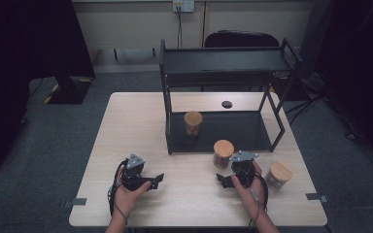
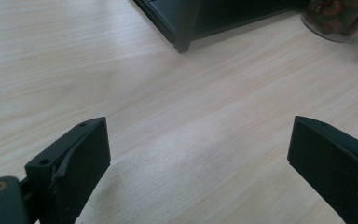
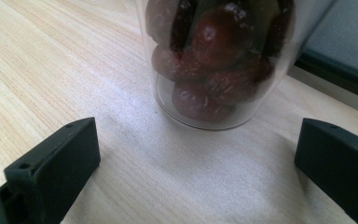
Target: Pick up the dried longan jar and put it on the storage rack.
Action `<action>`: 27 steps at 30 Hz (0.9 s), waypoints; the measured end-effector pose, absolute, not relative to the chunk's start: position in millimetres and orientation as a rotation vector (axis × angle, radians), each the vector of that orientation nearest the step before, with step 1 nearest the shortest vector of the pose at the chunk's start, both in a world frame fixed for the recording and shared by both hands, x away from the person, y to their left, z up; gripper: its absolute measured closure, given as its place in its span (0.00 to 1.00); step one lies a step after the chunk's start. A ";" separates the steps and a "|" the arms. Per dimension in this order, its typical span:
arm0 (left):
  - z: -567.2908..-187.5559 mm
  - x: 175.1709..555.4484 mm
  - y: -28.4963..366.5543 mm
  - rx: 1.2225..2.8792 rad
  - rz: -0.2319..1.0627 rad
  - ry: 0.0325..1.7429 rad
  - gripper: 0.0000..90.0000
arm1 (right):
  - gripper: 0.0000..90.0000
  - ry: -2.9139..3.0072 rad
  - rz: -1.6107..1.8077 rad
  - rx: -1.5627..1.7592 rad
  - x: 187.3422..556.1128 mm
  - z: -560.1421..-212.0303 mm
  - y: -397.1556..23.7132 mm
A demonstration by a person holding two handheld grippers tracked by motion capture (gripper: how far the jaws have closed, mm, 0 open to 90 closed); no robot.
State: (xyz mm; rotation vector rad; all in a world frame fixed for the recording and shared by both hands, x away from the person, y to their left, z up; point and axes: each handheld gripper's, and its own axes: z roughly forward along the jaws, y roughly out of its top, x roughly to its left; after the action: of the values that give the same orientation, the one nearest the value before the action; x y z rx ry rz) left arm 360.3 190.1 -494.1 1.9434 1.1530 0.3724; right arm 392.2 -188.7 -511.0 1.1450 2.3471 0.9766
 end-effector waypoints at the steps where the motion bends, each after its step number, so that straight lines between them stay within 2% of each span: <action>1: -494.2 359.9 190.6 1.944 0.373 1.153 0.06 | 0.00 2.347 0.977 1.145 392.2 -511.0 -188.7; 27: -506.0 348.9 201.9 2.047 0.434 1.192 0.04 | 0.00 2.347 0.977 1.145 392.2 -511.0 -188.7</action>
State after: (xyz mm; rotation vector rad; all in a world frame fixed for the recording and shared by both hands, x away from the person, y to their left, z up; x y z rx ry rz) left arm 348.9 201.9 -506.0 2.0475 1.1925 0.4335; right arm 392.2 -188.7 -511.0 1.1449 2.3475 0.9766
